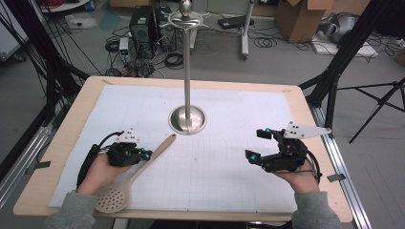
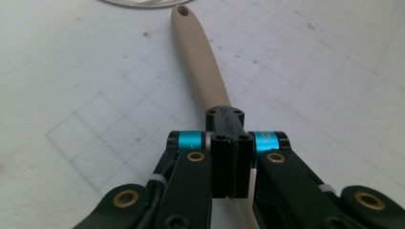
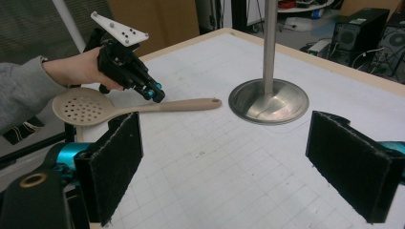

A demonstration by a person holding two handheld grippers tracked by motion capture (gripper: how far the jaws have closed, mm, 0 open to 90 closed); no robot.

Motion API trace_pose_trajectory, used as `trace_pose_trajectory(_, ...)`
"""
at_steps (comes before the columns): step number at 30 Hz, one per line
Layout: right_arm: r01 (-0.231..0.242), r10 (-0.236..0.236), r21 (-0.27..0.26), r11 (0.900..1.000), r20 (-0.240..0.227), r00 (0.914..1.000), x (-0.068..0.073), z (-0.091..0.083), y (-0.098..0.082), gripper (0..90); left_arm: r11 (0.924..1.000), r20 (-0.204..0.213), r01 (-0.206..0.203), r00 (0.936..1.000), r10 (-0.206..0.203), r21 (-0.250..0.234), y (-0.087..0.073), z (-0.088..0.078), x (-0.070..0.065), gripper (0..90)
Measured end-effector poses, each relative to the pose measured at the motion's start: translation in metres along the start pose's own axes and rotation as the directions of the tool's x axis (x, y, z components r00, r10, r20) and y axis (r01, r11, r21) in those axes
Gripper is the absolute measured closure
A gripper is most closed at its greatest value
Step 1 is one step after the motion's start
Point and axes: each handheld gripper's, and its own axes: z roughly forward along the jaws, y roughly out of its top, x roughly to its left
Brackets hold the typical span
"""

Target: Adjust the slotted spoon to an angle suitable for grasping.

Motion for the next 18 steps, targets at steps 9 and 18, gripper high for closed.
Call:
trace_pose_trajectory(9, -0.003, 0.003, -0.004, 1.000, 0.000, 1.0000, 0.000, -0.001, 0.000, 11.2, 0.9983, 0.170, -0.057, 0.9840, 0.054, 0.012, -0.004, 0.006, -0.004, 88.1)
trace_pose_trajectory(18, -0.008, 0.008, -0.004, 1.000, 0.000, 1.0000, 0.000, -0.002, 0.000, 11.2, 0.9999, 0.064, -0.008, 0.9979, 0.009, -0.012, 0.002, -0.005, 0.003, 89.3)
